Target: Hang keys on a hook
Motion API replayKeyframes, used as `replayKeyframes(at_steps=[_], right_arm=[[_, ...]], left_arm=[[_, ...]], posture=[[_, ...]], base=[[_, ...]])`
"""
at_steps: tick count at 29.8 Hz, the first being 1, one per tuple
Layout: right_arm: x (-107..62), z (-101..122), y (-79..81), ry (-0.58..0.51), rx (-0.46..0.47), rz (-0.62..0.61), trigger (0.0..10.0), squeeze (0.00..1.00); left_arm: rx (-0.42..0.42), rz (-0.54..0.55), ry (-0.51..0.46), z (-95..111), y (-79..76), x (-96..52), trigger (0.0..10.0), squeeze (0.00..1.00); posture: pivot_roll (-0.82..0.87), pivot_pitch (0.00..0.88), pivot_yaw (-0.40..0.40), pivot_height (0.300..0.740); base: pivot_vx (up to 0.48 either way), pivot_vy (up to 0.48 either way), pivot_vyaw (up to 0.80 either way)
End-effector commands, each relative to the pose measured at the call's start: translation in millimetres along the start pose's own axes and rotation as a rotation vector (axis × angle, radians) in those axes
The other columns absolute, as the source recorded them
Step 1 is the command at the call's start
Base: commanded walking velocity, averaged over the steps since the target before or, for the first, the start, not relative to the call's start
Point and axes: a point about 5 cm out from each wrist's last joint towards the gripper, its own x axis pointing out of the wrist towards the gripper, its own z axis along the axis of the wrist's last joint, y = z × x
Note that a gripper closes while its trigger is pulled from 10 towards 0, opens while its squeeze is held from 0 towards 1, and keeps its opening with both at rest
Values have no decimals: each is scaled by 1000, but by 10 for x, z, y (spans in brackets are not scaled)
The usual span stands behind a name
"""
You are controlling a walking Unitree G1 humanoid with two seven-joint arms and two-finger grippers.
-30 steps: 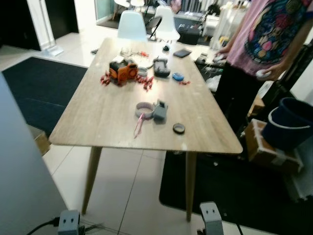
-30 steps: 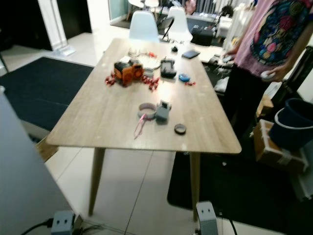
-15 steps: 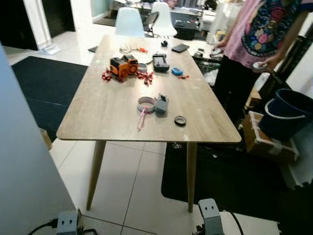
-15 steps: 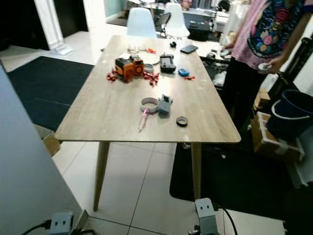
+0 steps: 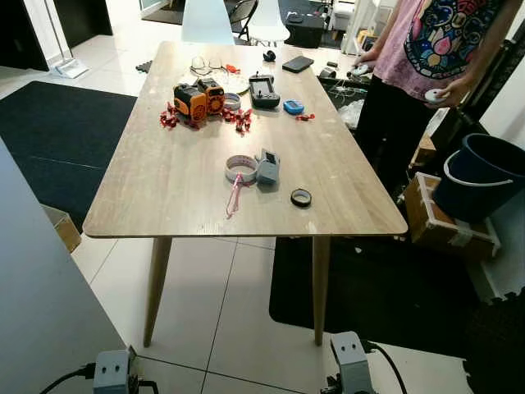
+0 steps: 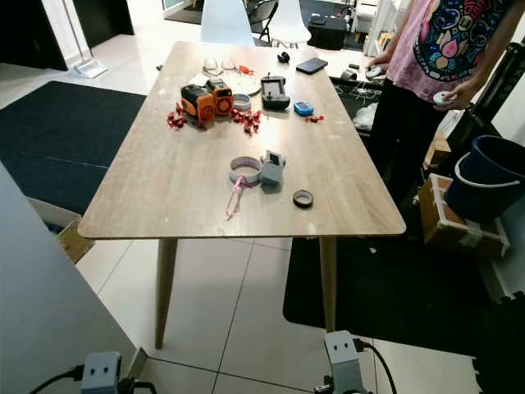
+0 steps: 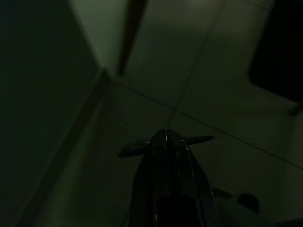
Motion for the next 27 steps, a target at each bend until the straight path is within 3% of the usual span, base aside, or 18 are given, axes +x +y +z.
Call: replayKeyframes(at_steps=[1, 8, 19, 27], right_arm=[[-8, -22, 4, 0, -4, 2, 10000, 0], [-9, -23, 2, 2, -9, 2, 10000, 0], [-14, -47, 10, 9, -8, 1, 10000, 0], [-14, -49, 11, 10, -7, 1, 10000, 0]], left_arm=[[-13, 10, 13, -42, -31, -18, 10000, 0], [11, 9, 15, -40, -31, -15, 10000, 0], [14, 6, 37, -72, -49, -19, 10000, 0], [-5, 25, 50, -90, -42, -22, 10000, 0]], posture=[[99, 55, -67, 740], [98, 57, -67, 740], [97, 60, -65, 740], [97, 62, -64, 740]], base=[[0, 0, 0], [0, 0, 0], [0, -460, 0], [0, 0, 0]])
